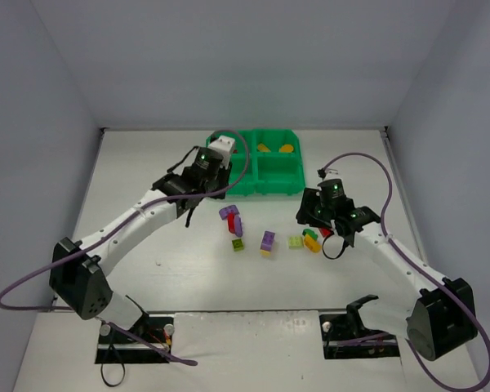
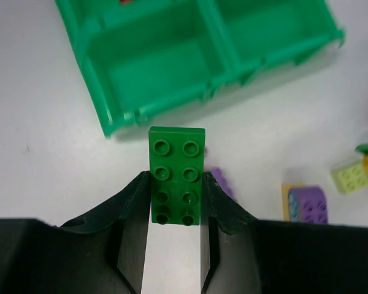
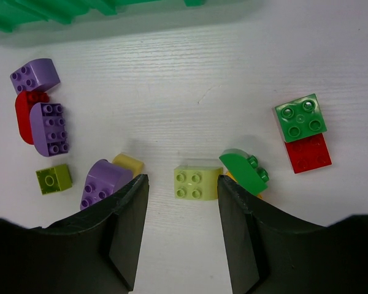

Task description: Sort the legos into containers by color

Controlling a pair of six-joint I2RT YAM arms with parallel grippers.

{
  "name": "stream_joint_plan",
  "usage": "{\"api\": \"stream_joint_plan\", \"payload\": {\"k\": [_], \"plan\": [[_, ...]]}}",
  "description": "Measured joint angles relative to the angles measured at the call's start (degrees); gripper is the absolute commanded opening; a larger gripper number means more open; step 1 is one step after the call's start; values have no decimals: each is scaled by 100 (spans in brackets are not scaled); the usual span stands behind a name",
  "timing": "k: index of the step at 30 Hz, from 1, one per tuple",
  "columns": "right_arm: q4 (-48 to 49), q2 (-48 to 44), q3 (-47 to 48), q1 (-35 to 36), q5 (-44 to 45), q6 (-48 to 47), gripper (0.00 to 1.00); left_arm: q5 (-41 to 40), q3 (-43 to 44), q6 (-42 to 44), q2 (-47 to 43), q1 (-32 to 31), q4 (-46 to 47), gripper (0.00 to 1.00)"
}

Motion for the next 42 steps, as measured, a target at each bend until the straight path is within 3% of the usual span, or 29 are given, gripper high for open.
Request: {"api": "stream_joint_plan", "payload": {"k": [5,12,16,17,22,25,31,37,42], "plan": [[0,0,0,0,-9,-39,45,50,1128,553,455,164,345,7],[0,-7,0,-28,-39,-59,45,223,2232,1281,2240,466,553,16],[0,-63,0,-37,-39,-63,45,348,2634,1635,3101,562,516,29],[-2,-85,0,-37,-39,-63,45,365,2708,1687,3228,573,487,37],[-2,-138,0,-37,-39,-74,45,459,2916,1867,3438,621,391,56],[-2,-138,0,-37,-39,-83,45,472,2997,1906,3373,636,407,61],[-33,-59,76,-33,-70,-247,46,492,2924,1720,2977,634,321,63],[22,391,695,251,-101,-647,73,208,1755,1016,1377,660,173,72],[122,1346,1598,979,-79,-1095,86,-33,518,354,-286,903,7,74]]}}
